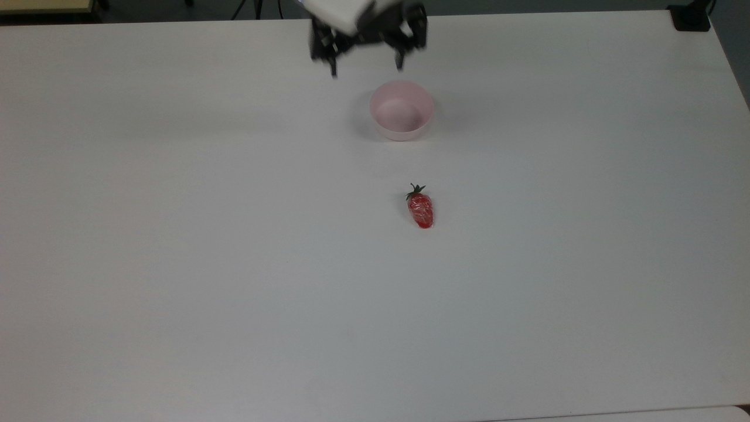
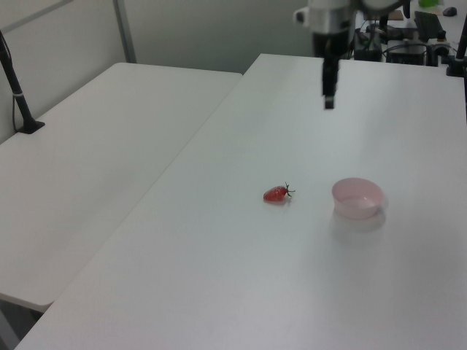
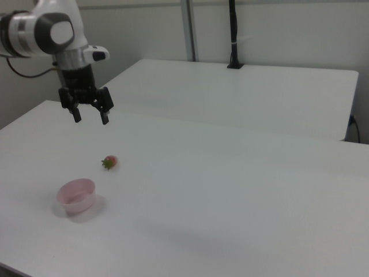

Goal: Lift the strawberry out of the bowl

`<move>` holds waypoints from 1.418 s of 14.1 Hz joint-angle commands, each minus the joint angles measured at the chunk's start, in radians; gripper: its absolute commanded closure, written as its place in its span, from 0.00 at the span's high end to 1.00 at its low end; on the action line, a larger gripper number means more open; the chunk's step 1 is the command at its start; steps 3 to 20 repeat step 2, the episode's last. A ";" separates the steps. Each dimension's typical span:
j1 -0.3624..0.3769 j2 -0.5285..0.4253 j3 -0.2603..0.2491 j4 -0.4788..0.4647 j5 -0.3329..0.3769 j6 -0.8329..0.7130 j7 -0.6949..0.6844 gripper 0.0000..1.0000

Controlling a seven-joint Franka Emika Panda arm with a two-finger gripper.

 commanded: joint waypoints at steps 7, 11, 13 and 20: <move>-0.013 -0.092 -0.002 -0.098 -0.012 -0.017 0.037 1.00; -0.013 -0.092 -0.002 -0.098 -0.012 -0.017 0.037 1.00; -0.013 -0.092 -0.002 -0.098 -0.012 -0.017 0.037 1.00; -0.013 -0.092 -0.002 -0.098 -0.012 -0.017 0.037 1.00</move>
